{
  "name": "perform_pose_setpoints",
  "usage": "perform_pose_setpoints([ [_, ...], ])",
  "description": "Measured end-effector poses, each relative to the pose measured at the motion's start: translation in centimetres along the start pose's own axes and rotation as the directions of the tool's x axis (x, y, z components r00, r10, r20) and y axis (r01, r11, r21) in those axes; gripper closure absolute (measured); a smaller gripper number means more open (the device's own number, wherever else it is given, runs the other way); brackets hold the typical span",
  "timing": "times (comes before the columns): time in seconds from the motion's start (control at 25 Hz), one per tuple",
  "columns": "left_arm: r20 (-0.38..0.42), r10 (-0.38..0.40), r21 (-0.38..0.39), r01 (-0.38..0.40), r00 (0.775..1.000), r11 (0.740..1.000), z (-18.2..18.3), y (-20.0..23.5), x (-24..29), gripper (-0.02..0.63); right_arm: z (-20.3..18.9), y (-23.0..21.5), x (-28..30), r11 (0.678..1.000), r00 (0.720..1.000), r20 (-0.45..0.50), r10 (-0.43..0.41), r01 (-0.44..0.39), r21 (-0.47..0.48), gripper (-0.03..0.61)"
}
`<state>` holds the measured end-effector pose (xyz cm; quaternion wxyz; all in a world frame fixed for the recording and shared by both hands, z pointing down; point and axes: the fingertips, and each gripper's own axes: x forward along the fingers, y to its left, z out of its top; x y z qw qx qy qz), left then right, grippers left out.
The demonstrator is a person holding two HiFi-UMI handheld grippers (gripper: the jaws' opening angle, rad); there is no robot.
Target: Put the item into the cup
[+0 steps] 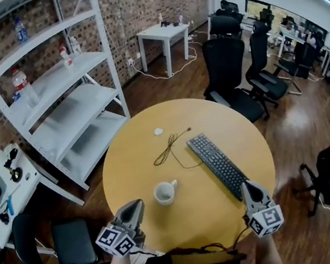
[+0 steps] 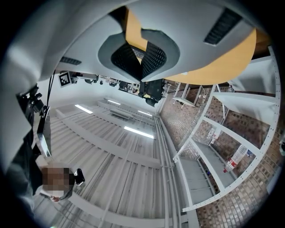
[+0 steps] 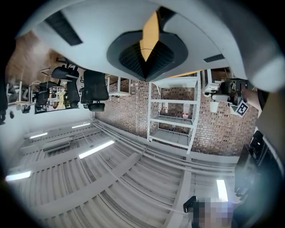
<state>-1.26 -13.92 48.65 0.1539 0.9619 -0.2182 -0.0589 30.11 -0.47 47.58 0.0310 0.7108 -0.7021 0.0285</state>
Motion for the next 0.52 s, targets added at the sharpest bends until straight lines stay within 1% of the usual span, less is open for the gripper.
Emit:
perform_pose_setpoints([
  [0.32,0.016,-0.002,-0.008,0.002,1.000,1.000,0.7,-0.1,0.3,0.611,-0.1,-0.3,-0.2,1.000,1.000,-0.005,-0.001,0.001,0.011,0.571],
  [0.52,0.021,0.008,0.018,-0.008,1.000,1.000,1.5,-0.2,0.5,0.611,-0.1,-0.3,-0.2,1.000,1.000,-0.003,0.002,-0.002,0.008,0.571],
])
